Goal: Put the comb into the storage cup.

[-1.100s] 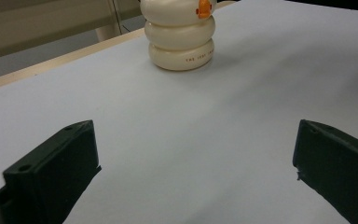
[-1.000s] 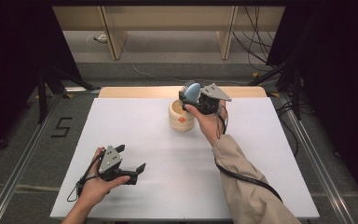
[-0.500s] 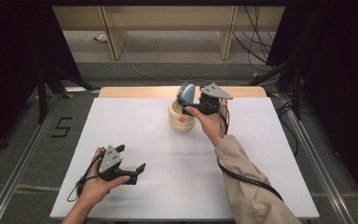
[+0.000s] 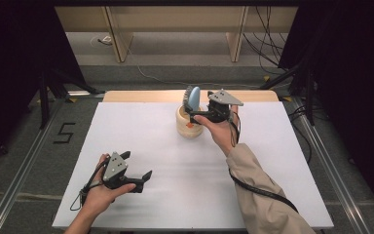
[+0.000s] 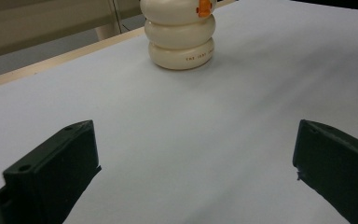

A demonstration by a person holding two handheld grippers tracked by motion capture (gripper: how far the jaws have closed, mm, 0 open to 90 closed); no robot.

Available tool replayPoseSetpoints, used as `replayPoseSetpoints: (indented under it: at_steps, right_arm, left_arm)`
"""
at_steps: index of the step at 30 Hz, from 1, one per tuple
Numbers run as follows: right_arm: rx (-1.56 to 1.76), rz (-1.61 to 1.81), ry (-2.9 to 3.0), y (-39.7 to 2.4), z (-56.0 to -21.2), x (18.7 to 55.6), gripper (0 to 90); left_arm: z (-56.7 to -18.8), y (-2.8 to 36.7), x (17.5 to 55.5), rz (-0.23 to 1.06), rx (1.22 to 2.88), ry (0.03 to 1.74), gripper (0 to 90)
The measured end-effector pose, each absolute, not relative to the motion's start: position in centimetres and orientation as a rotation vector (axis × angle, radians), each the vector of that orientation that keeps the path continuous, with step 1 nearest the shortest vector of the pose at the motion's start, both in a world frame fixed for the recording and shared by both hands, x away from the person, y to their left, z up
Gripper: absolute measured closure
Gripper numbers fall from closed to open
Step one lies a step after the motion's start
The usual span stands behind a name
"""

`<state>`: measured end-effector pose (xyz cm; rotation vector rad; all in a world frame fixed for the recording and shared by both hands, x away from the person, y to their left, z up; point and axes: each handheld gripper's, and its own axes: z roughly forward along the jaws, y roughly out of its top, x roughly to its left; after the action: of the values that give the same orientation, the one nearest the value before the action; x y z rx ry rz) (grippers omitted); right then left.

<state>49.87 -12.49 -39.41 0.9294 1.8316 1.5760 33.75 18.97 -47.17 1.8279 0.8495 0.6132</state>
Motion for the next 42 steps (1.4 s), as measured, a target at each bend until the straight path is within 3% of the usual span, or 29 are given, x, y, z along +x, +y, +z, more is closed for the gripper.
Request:
replayPoseSetpoints:
  at_steps: [42]
  right_arm:
    - [0.889,1.489,1.948,-17.2,-40.7,46.7,1.4]
  left_arm:
    - [-47.2,19.1,33.8,0.632,1.817,0.865,0.0]
